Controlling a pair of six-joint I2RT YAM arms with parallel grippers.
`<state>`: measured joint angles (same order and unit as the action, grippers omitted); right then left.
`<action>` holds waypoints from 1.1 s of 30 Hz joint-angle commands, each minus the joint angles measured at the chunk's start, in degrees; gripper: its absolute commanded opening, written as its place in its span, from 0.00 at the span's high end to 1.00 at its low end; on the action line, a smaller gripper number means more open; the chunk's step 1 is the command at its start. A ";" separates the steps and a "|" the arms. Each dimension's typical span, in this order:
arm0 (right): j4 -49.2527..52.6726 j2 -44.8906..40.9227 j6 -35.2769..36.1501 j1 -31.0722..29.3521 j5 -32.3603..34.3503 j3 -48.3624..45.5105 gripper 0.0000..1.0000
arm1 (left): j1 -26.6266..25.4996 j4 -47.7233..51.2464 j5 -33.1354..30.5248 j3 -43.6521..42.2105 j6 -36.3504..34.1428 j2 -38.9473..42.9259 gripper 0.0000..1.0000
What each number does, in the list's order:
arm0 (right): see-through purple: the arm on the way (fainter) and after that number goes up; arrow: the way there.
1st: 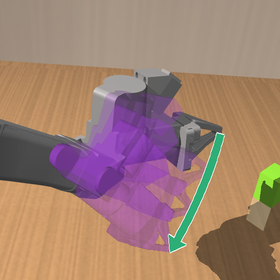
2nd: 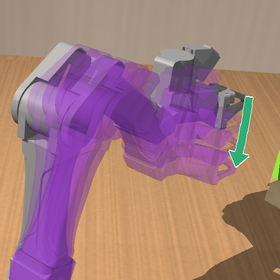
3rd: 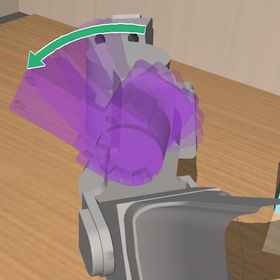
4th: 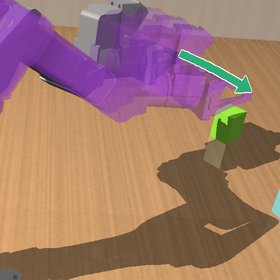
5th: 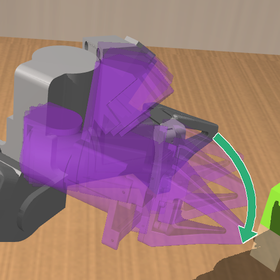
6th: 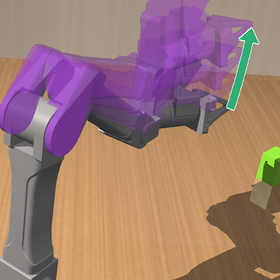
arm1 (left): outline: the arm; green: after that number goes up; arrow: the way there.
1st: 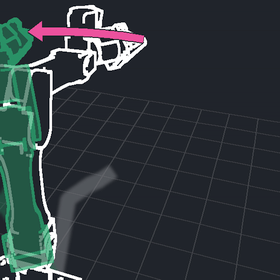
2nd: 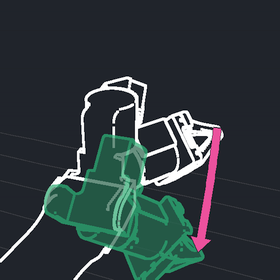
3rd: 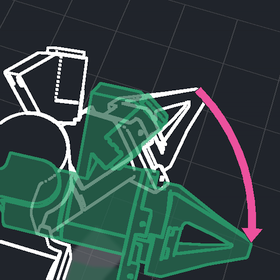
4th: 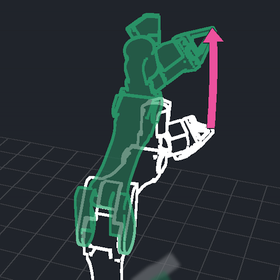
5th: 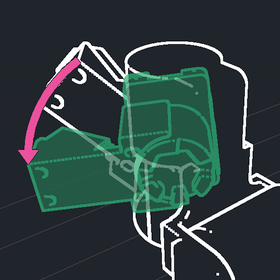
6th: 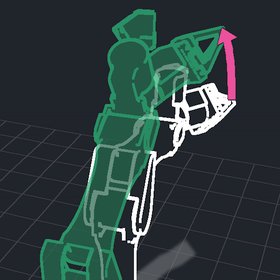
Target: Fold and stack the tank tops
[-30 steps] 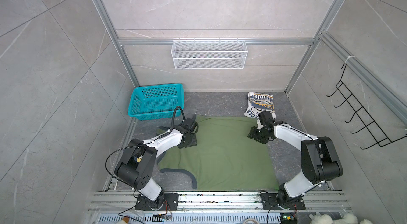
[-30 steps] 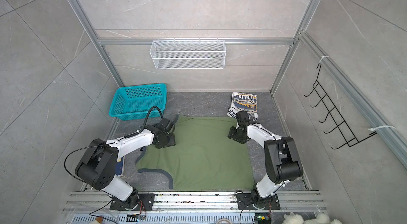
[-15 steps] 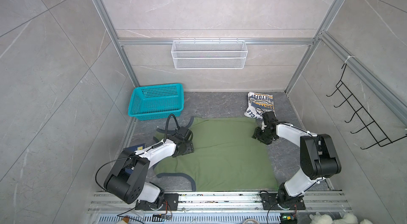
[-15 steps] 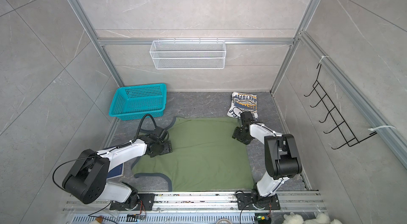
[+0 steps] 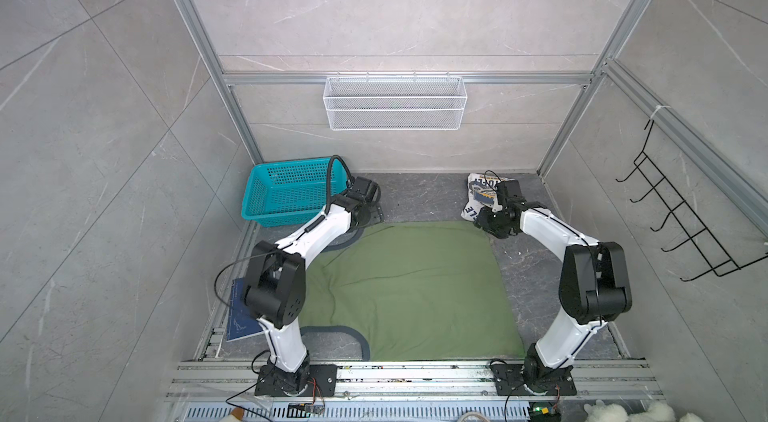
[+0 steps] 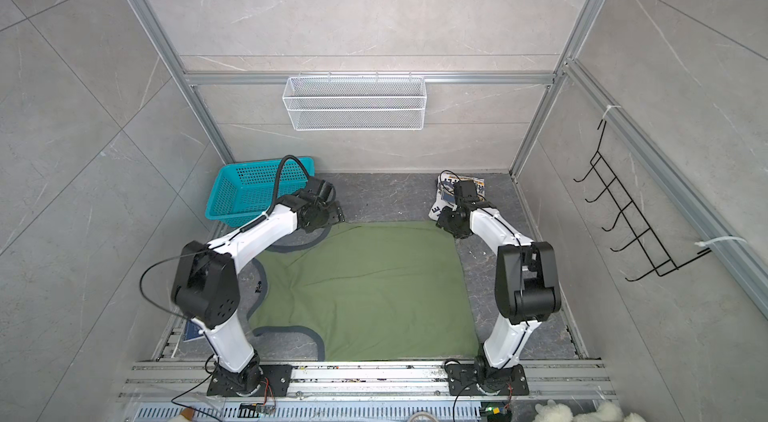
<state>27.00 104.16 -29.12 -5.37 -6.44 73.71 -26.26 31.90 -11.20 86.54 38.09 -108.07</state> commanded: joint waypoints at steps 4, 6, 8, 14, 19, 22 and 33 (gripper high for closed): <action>1.66 5.34 -0.14 0.29 1.25 4.74 0.49 | 2.56 4.56 -1.11 8.63 -0.52 -8.97 0.22; 1.74 6.00 0.08 0.68 1.98 5.23 0.48 | 3.21 4.67 -0.42 10.17 -0.33 -10.95 0.21; 1.73 6.62 0.17 0.81 1.84 5.51 0.48 | 3.72 5.49 -0.51 11.39 0.22 -12.40 0.22; 1.47 7.87 0.65 1.14 2.88 5.60 0.48 | 4.44 3.04 3.28 11.54 0.95 -14.38 0.27; 1.00 9.54 1.07 1.26 2.44 6.38 0.48 | 4.29 2.39 5.92 12.64 1.24 -16.07 0.37; 0.69 10.09 1.44 1.35 2.15 6.77 0.47 | 4.22 2.36 6.27 13.10 1.00 -16.93 0.42; 0.75 13.42 1.53 1.39 0.09 8.90 0.50 | 4.24 2.46 7.18 14.00 0.01 -18.31 0.54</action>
<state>27.16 116.36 -28.47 -4.19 -5.85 81.41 -21.91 34.26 -5.23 98.56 38.61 -126.19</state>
